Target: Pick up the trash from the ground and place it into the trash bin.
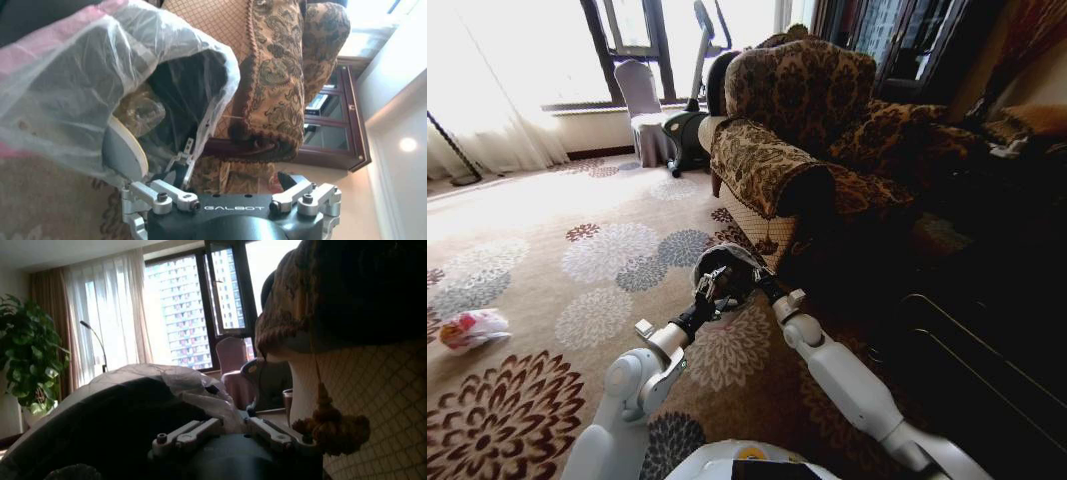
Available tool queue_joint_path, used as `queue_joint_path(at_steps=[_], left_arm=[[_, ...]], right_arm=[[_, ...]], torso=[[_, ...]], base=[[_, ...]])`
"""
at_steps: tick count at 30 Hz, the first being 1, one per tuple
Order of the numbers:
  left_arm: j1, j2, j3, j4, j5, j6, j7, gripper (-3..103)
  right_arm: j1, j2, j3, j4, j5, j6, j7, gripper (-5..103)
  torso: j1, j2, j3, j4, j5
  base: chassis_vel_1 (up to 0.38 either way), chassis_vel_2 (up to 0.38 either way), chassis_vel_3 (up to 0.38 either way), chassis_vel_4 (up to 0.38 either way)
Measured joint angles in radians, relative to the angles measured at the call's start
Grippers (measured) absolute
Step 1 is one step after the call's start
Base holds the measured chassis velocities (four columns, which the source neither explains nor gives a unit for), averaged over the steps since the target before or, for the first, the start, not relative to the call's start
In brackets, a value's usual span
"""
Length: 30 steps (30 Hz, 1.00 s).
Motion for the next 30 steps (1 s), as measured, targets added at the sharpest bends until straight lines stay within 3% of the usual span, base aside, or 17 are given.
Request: queue_joint_path(at_steps=[4, 6, 8, 9, 10, 11, 12, 13, 15, 19, 21, 24, 26, 30], left_arm=[[0.028, 0.021, -0.021, -0.043, 0.029, 0.031, 0.016, 100], [0.051, 0.030, -0.038, -0.086, 0.111, 0.042, 0.055, 100], [0.078, 0.041, -0.062, -0.139, 0.306, 0.022, 0.158, 100], [0.078, 0.041, -0.062, -0.139, 0.306, 0.022, 0.158, 100], [0.085, 0.048, -0.076, -0.153, 0.426, -0.005, 0.225, 100], [0.087, 0.055, -0.086, -0.155, 0.522, -0.040, 0.282, 100], [0.082, 0.069, -0.104, -0.132, 0.702, -0.128, 0.374, 100], [0.082, 0.069, -0.104, -0.132, 0.702, -0.128, 0.374, 100], [0.062, 0.092, -0.156, -0.045, 0.969, -0.272, 0.430, 100], [0.057, 0.109, -0.247, 0.093, 1.163, -0.379, 0.432, 100], [0.062, 0.113, -0.276, 0.138, 1.211, -0.403, 0.426, 100], [0.069, 0.117, -0.302, 0.177, 1.246, -0.413, 0.419, 100], [0.077, 0.125, -0.359, 0.276, 1.334, -0.422, 0.402, 100], [0.082, 0.127, -0.382, 0.329, 1.379, -0.427, 0.396, 100]], right_arm=[[-0.031, -0.006, 0.020, 0.019, -0.008, -0.004, 0.000, 0], [-0.052, -0.012, 0.036, 0.035, -0.018, -0.008, 0.000, 0], [-0.081, -0.020, 0.064, 0.059, -0.043, -0.031, 0.000, 0], [-0.081, -0.020, 0.064, 0.059, -0.043, -0.031, 0.000, 0], [-0.097, -0.026, 0.075, 0.069, -0.054, -0.040, 0.000, 0], [-0.108, -0.030, 0.082, 0.076, -0.060, -0.047, 0.000, 0], [-0.131, -0.039, 0.093, 0.091, -0.067, -0.056, 0.000, 0], [-0.131, -0.039, 0.093, 0.091, -0.067, -0.056, 0.000, 0], [-0.168, -0.048, 0.109, 0.123, -0.077, -0.061, 0.000, 0], [-0.221, -0.055, 0.126, 0.181, -0.084, -0.062, 0.000, 0], [-0.239, -0.059, 0.133, 0.202, -0.086, -0.062, 0.000, 0], [-0.255, -0.063, 0.141, 0.220, -0.089, -0.062, 0.000, 0], [-0.299, -0.076, 0.167, 0.258, -0.096, -0.062, 0.000, 0], [-0.340, -0.079, 0.192, 0.295, -0.103, -0.061, 0.000, 0]], torso=[[0.000, 0.000, 0.000, 0.0001, 0.0000], [0.000, 0.000, 0.000, 0.0000, 0.0000], [0.000, 0.000, 0.000, 0.0002, 0.0003], [0.000, 0.000, 0.000, 0.0002, 0.0003], [0.000, 0.000, 0.000, 0.0004, 0.0003], [0.000, 0.000, 0.000, 0.0001, 0.0001], [0.000, 0.000, 0.000, 0.0000, 0.0001], [0.000, 0.000, 0.000, 0.0000, 0.0001], [0.000, 0.000, 0.000, -0.0005, -0.0002], [0.000, 0.000, 0.000, 0.0000, -0.0002], [0.000, 0.000, 0.000, 0.0000, -0.0002], [0.000, 0.000, 0.000, 0.0003, -0.0002], [0.000, 0.000, 0.000, 0.0000, -0.0001], [0.000, 0.000, 0.000, 0.0000, -0.0001]], base=[[0.000, 0.000, 0.000, 0.000], [0.000, 0.000, 0.000, 0.000], [0.000, 0.000, 0.000, 0.000], [0.000, 0.000, 0.000, 0.000], [0.000, 0.000, 0.000, 0.000], [0.000, 0.000, 0.000, 0.000], [0.000, 0.000, 0.000, 0.000], [0.000, 0.000, 0.000, 0.000], [0.000, 0.000, 0.000, 0.000], [0.000, 0.000, 0.000, 0.000], [0.000, 0.000, 0.000, 0.000], [0.024, 0.046, -0.020, -0.052], [0.097, 0.088, -0.079, -0.064], [0.129, 0.126, -0.144, -0.142]])
